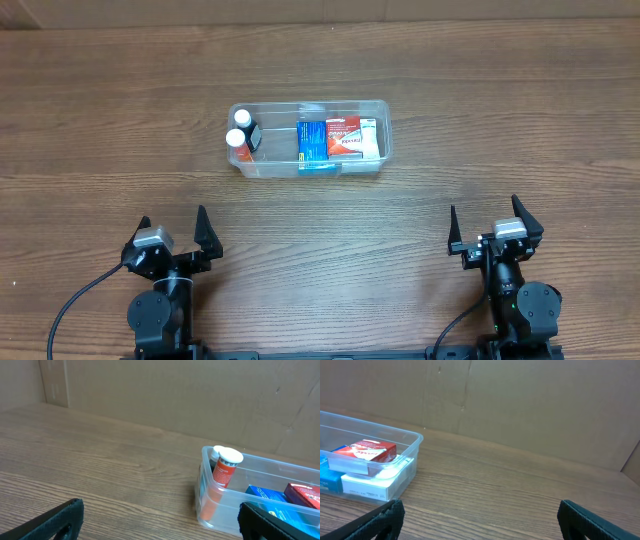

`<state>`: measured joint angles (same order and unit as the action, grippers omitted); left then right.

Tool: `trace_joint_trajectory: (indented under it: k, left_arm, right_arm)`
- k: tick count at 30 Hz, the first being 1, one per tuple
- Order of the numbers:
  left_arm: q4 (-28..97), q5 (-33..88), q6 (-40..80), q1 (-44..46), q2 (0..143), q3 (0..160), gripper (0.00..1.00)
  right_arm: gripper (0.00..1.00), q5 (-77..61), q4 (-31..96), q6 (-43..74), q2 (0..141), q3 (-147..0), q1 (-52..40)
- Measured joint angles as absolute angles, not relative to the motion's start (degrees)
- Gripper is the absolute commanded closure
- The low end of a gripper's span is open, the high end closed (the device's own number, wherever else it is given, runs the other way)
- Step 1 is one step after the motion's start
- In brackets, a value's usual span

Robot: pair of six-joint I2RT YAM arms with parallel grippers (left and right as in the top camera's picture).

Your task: Pack container

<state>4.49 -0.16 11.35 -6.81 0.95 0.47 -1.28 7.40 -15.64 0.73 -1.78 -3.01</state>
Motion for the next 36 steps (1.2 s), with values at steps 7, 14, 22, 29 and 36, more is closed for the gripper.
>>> trace_joint_trajectory:
  k: [7,14,22,29,36]
  left_arm:
    - [4.49,-0.16,6.46,-6.81,0.95,0.47,0.00]
    - [4.49,-0.19,-0.80,-6.81,1.19,0.47,0.00]
    - [4.49,-0.19,-2.17,-6.81,1.30,0.47,0.00]
    - [4.49,-0.16,-2.39,-6.81,1.30,0.47,0.00]
    - [4.49,-0.19,-2.98,-6.81,1.30,0.47,0.00]
  right_arm:
    - [0.00,-1.28,7.38,-15.62,0.73,-1.78,-3.01]
    - [0.00,-1.28,7.40,-15.62,0.73,-1.78,-3.01]
    - [0.00,-1.30,7.42,-15.64,0.73,-1.78,-3.01]
    - [0.00,-1.26,7.40,-15.62,0.73,-1.78,-3.01]
    - [0.00,-1.26,7.38,-15.64,0.73,-1.78,-3.01]
